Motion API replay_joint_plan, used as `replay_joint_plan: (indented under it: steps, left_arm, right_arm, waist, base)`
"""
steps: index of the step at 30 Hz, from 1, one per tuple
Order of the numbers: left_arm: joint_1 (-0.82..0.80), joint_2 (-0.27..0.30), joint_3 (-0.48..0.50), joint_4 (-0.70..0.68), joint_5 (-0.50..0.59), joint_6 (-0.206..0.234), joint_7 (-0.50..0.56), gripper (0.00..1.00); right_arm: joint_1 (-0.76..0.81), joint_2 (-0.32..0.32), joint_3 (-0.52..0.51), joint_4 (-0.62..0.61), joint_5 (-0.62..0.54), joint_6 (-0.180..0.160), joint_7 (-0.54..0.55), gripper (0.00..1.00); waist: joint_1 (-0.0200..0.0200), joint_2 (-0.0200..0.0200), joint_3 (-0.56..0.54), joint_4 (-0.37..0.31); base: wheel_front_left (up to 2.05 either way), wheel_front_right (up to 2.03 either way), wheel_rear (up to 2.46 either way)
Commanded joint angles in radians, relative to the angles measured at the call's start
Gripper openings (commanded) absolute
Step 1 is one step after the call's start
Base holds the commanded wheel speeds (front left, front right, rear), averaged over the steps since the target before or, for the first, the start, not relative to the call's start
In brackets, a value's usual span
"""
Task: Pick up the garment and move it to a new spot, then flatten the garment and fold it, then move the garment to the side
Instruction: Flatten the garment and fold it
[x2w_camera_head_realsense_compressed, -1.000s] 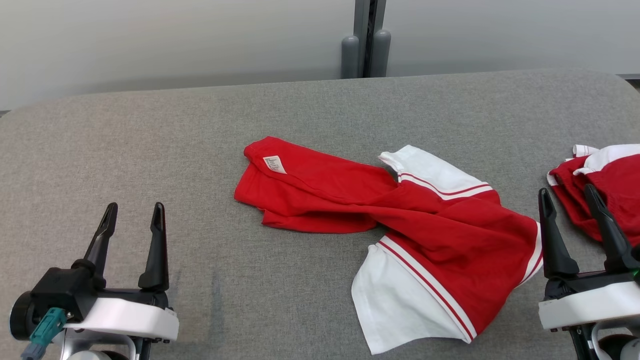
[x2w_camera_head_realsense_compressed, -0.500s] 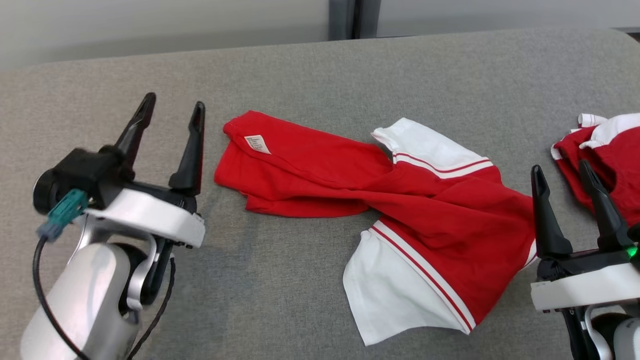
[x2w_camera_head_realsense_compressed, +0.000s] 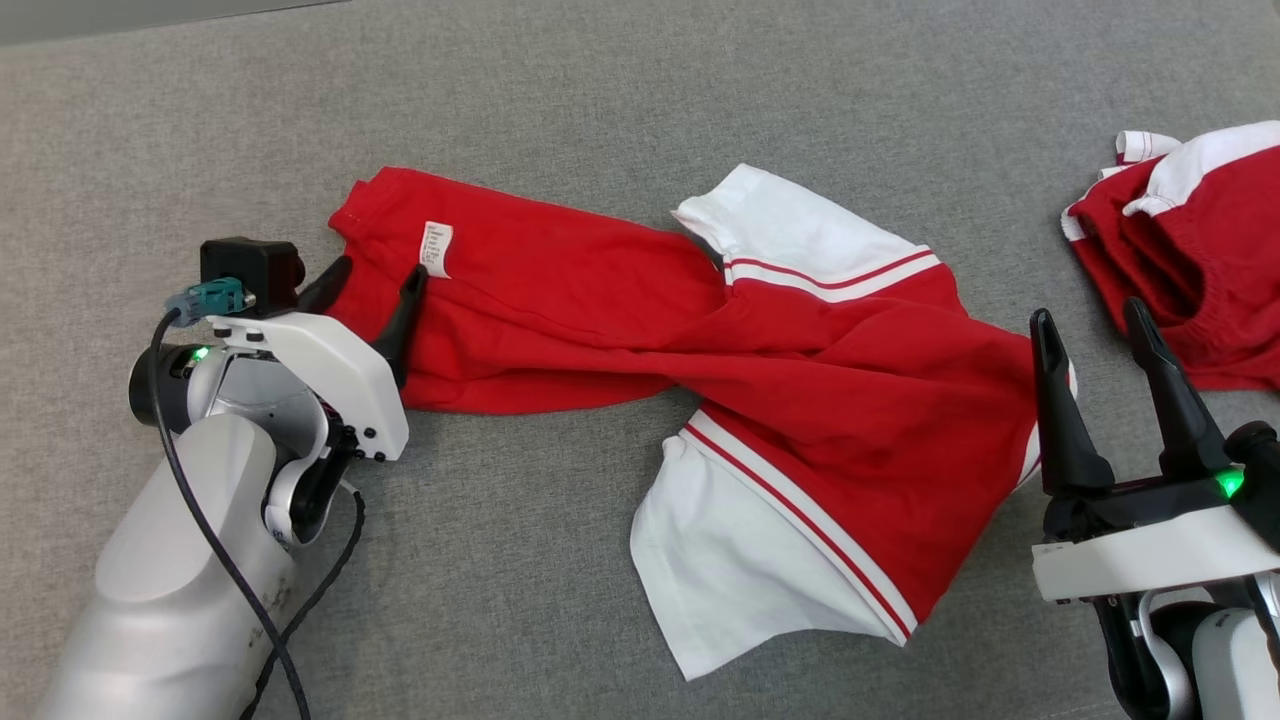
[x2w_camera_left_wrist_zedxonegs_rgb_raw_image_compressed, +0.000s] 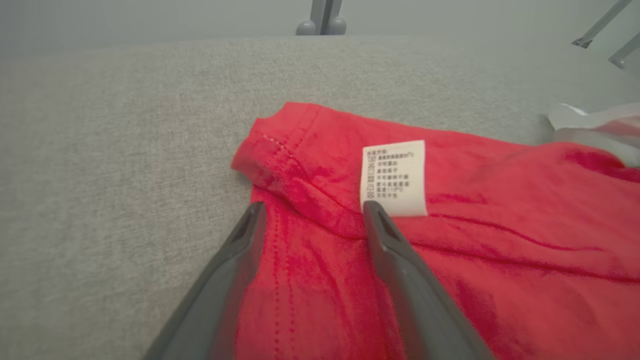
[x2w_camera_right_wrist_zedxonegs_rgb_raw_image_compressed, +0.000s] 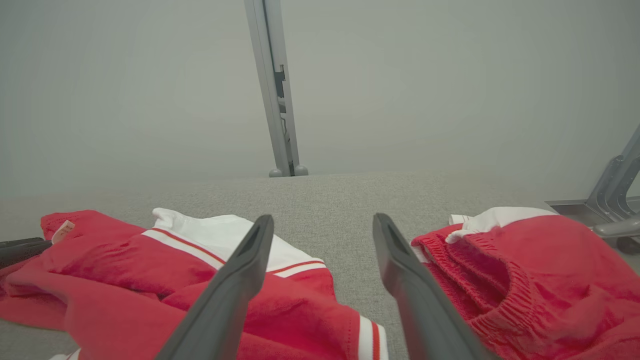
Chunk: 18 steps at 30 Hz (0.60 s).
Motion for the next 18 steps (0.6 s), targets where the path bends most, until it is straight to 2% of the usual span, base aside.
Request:
replay_joint_plan:
  steps: [1,7,8,9,10,13,18]
  left_arm:
    - [-0.025,0.003,-0.004,0.028,0.0,-0.004,0.004,1.0]
    - [-0.059,-0.023,-0.019,0.161,-0.015,-0.025,0.035,1.0]
    - [-0.063,-0.025,-0.027,0.175,-0.011,-0.032,0.04,0.64]
    - [-0.063,-0.032,-0.031,0.186,-0.016,-0.041,0.041,0.04]
    - [-0.065,-0.037,-0.038,0.196,-0.018,-0.05,0.048,0.0]
    - [-0.069,-0.048,-0.05,0.211,-0.012,-0.059,0.034,0.0]
    - [-0.027,-0.044,-0.034,0.205,-0.02,-0.042,-0.031,0.0]
  right_arm:
    - [-0.013,-0.003,0.0,0.003,0.012,0.0,-0.008,1.0]
    - [-0.019,-0.003,0.006,0.024,0.027,0.0,-0.023,1.0]
    - [-0.019,-0.003,0.006,0.025,0.029,0.0,-0.023,1.0]
    - [-0.02,-0.003,0.007,0.026,0.032,0.0,-0.025,1.0]
    - [-0.021,-0.003,0.008,0.028,0.037,0.0,-0.025,1.0]
    - [-0.023,-0.003,0.009,0.033,0.048,0.0,-0.032,1.0]
    - [-0.018,-0.003,0.0,0.036,0.052,0.0,-0.037,1.0]
  waist:
    - [0.0,0.0,0.007,-0.005]
    - [0.0,0.0,0.009,-0.005]
    - [0.0,0.0,0.008,-0.004]
    - [0.0,0.0,0.006,-0.004]
    - [0.0,0.0,0.005,-0.003]
    - [0.0,0.0,-0.001,0.002]
    - [0.0,0.0,-0.015,0.012]
  base:
    - [0.0,0.0,0.0]
    - [0.0,0.0,0.0]
    - [0.0,0.0,0.0]
    - [0.0,0.0,0.0]
    - [0.0,0.0,0.0]
    - [0.0,0.0,0.0]
    - [0.0,0.0,0.0]
